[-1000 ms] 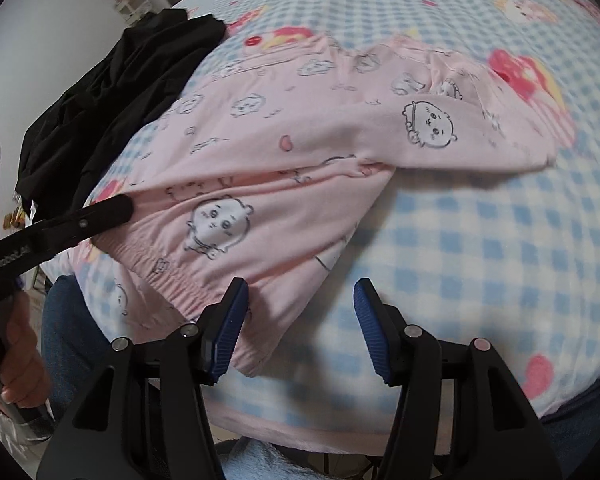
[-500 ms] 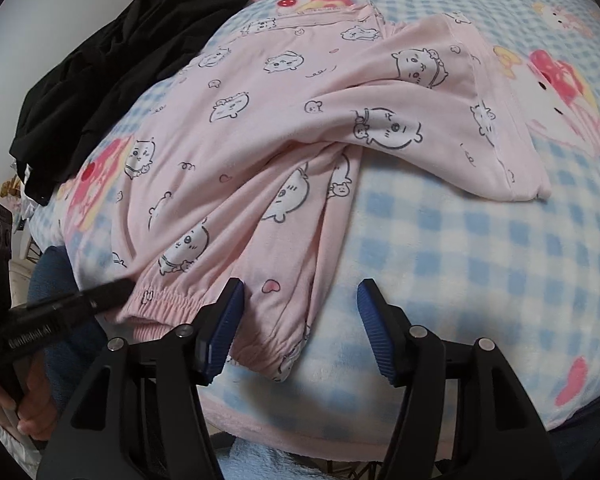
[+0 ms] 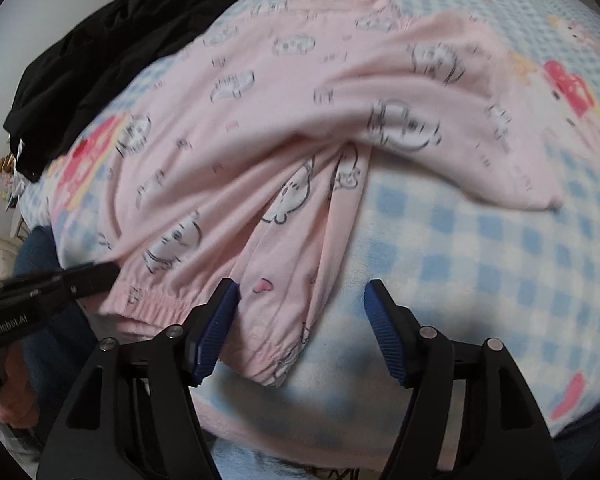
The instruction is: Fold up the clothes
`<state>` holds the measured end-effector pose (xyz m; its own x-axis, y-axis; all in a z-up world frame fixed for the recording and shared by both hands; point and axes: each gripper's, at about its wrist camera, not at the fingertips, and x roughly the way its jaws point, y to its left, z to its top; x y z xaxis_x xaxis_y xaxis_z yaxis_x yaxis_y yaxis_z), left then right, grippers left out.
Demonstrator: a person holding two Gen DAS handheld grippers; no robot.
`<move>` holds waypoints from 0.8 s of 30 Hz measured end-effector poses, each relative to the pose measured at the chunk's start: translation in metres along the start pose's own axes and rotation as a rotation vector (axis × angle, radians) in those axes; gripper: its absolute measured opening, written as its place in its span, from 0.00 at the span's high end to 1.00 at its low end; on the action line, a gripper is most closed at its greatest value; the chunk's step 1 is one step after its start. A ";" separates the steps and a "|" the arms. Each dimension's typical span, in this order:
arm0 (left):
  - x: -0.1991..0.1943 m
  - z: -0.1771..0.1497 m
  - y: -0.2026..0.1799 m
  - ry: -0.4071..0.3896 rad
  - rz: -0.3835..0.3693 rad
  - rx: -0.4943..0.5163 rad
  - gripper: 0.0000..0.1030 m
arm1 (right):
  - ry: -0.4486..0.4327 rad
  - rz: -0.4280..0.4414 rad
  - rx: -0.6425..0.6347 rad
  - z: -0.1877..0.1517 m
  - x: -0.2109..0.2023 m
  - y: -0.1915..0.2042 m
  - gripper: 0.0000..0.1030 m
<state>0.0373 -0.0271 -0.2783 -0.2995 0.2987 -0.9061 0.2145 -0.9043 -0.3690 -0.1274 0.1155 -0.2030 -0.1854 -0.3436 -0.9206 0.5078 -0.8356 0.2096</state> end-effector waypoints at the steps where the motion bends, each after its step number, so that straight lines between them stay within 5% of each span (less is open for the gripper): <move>1: 0.002 -0.001 0.000 0.003 0.001 0.006 0.86 | -0.010 0.004 0.000 -0.003 0.001 -0.002 0.36; 7: -0.012 -0.004 0.002 0.001 -0.048 0.011 0.83 | -0.033 0.029 0.022 -0.016 -0.018 -0.020 0.40; 10: -0.028 0.002 -0.008 -0.066 -0.050 0.054 0.80 | -0.067 0.063 0.050 -0.016 -0.033 -0.025 0.40; 12: -0.032 0.010 -0.013 -0.093 -0.047 0.079 0.70 | -0.088 0.096 0.054 -0.011 -0.037 -0.027 0.39; 17: -0.010 0.021 -0.012 -0.036 0.028 0.082 0.66 | -0.009 0.087 0.022 0.000 -0.004 -0.020 0.37; 21: -0.004 0.020 -0.013 0.006 0.073 0.095 0.66 | -0.029 0.031 -0.028 -0.008 -0.004 -0.020 0.48; 24: -0.020 0.027 -0.022 -0.033 0.069 0.104 0.68 | -0.061 0.144 0.078 -0.016 -0.026 -0.043 0.48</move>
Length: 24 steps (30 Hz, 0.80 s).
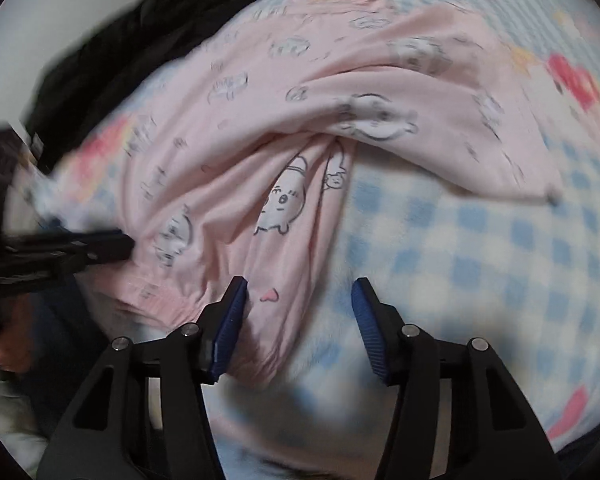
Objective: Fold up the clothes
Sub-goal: 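Grasp the folded pants bundle with the left gripper while the right gripper grasps it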
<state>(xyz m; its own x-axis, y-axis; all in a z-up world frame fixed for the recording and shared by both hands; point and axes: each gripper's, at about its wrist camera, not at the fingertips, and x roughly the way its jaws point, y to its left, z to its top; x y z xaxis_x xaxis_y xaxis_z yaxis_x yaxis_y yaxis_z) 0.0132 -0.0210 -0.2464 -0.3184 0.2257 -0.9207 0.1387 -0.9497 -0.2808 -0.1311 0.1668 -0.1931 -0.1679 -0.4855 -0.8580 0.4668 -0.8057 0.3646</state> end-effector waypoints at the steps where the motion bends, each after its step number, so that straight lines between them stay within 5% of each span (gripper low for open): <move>1: -0.007 0.004 -0.008 -0.026 0.001 0.026 0.68 | -0.019 0.031 0.040 -0.001 -0.011 -0.008 0.48; 5: -0.022 0.032 -0.070 -0.132 -0.045 0.192 0.67 | -0.127 -0.102 0.127 0.005 -0.056 -0.044 0.46; 7: -0.015 0.051 -0.113 -0.149 -0.059 0.312 0.55 | -0.154 -0.170 0.175 0.009 -0.068 -0.065 0.46; 9: 0.002 0.064 -0.152 -0.122 -0.047 0.420 0.47 | -0.154 -0.215 0.247 0.011 -0.074 -0.092 0.46; 14: 0.052 0.062 -0.225 -0.054 -0.031 0.623 0.47 | -0.168 -0.239 0.328 0.004 -0.080 -0.127 0.46; 18: 0.087 0.066 -0.239 -0.006 0.014 0.634 0.46 | -0.157 -0.239 0.327 0.002 -0.080 -0.139 0.46; 20: 0.096 0.069 -0.235 -0.005 0.031 0.603 0.68 | -0.148 -0.255 0.304 0.007 -0.075 -0.137 0.46; 21: 0.092 0.071 -0.230 -0.020 0.036 0.570 0.90 | -0.144 -0.270 0.285 0.011 -0.071 -0.134 0.46; 24: 0.055 0.085 -0.200 -0.117 -0.034 0.418 0.94 | -0.146 -0.295 0.210 0.026 -0.062 -0.123 0.46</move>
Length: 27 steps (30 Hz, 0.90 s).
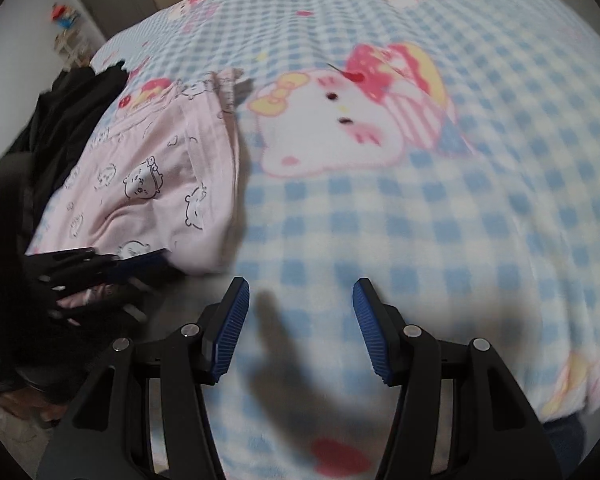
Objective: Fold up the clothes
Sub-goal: 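Grasp the folded pants bundle with the left gripper while the right gripper grasps it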
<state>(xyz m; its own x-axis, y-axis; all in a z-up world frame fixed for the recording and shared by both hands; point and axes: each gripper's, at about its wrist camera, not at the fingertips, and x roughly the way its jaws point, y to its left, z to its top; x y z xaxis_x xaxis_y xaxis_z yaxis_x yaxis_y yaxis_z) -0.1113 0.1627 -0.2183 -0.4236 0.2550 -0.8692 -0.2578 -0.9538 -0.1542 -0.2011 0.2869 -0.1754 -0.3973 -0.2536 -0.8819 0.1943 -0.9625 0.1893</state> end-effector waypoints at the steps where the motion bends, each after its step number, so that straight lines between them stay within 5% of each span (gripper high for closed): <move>1: -0.016 0.001 0.013 -0.043 0.000 -0.039 0.94 | -0.005 0.005 -0.022 0.004 0.002 0.005 0.46; 8: -0.107 0.006 0.140 -0.208 0.036 -0.315 0.94 | -0.011 0.081 -0.058 0.049 0.020 0.049 0.46; 13: -0.129 -0.005 0.231 -0.261 0.096 -0.469 0.95 | -0.022 0.122 -0.119 0.091 0.034 0.098 0.46; 18: -0.122 -0.019 0.290 -0.264 0.147 -0.593 0.95 | -0.010 0.132 -0.182 0.122 0.055 0.138 0.43; 22: -0.100 -0.032 0.322 -0.216 0.082 -0.669 0.94 | 0.057 0.129 -0.237 0.125 0.083 0.148 0.39; 24: -0.086 -0.035 0.321 -0.167 0.091 -0.623 0.93 | 0.094 0.127 -0.260 0.125 0.097 0.150 0.39; 26: -0.075 -0.038 0.320 -0.135 0.086 -0.581 0.80 | 0.126 0.132 -0.265 0.124 0.109 0.146 0.39; 27: -0.071 -0.039 0.319 -0.134 0.059 -0.571 0.59 | 0.125 0.149 -0.268 0.124 0.113 0.147 0.39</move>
<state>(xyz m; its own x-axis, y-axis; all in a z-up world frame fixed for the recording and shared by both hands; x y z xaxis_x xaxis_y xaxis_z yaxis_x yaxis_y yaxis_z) -0.1300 -0.1660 -0.2240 -0.5390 0.1812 -0.8226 0.2620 -0.8921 -0.3681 -0.3289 0.1051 -0.1934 -0.2369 -0.3600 -0.9024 0.4773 -0.8521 0.2146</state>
